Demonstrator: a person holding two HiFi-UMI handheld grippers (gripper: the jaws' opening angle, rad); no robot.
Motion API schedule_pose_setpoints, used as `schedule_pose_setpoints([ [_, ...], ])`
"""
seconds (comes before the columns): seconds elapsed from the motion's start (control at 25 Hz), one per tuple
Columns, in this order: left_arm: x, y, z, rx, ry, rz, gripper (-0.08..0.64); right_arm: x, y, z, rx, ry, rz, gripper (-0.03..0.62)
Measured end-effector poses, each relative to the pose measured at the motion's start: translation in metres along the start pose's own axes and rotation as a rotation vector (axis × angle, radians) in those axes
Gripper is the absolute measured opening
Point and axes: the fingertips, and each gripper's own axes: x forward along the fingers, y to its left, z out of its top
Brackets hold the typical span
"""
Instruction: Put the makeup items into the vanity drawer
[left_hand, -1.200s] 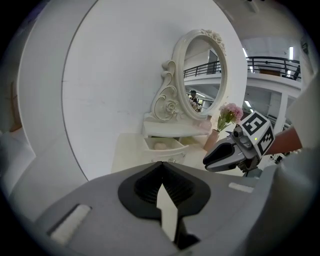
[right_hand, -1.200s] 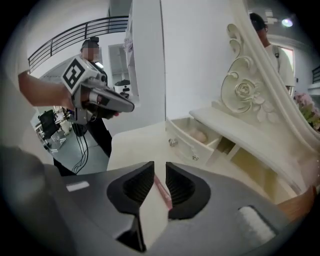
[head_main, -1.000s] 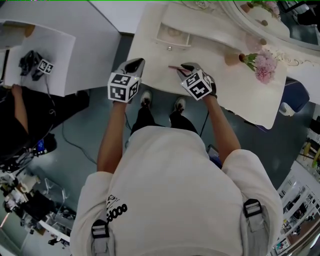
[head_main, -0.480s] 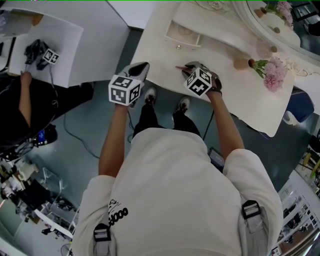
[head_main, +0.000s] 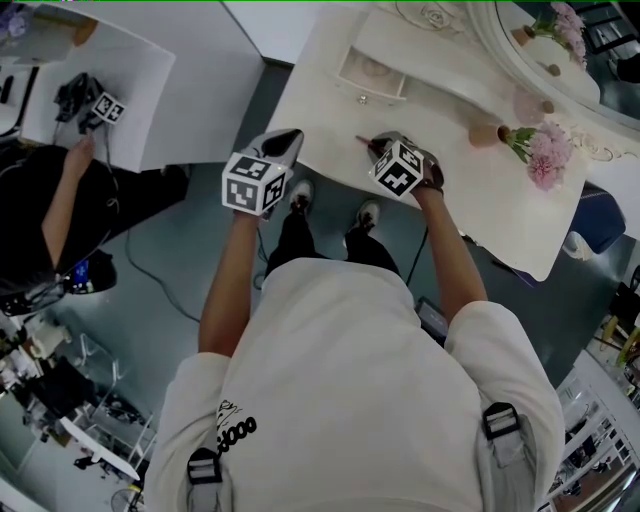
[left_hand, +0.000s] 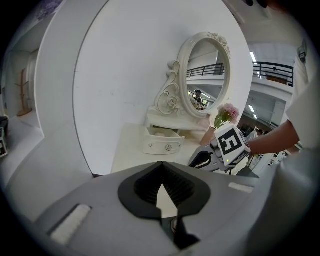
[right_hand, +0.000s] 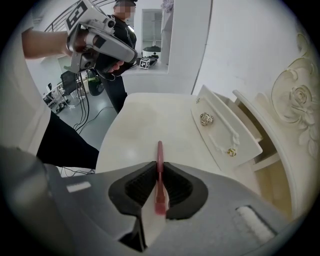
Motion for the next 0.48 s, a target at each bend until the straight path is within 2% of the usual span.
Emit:
schedule_pose_setpoints([
  [0.24, -0.006, 0.002, 0.014, 0.035, -0.021, -0.011, 0.015, -0.018, -0.001, 0.011, 0.022, -0.020, -0.050, 0.048],
  [0.48, -0.004, 0.001, 0.036, 0.068, -0.057, -0.043, 0.015, -0.052, -0.014, 0.023, 0.062, -0.061, -0.145, 0.048],
])
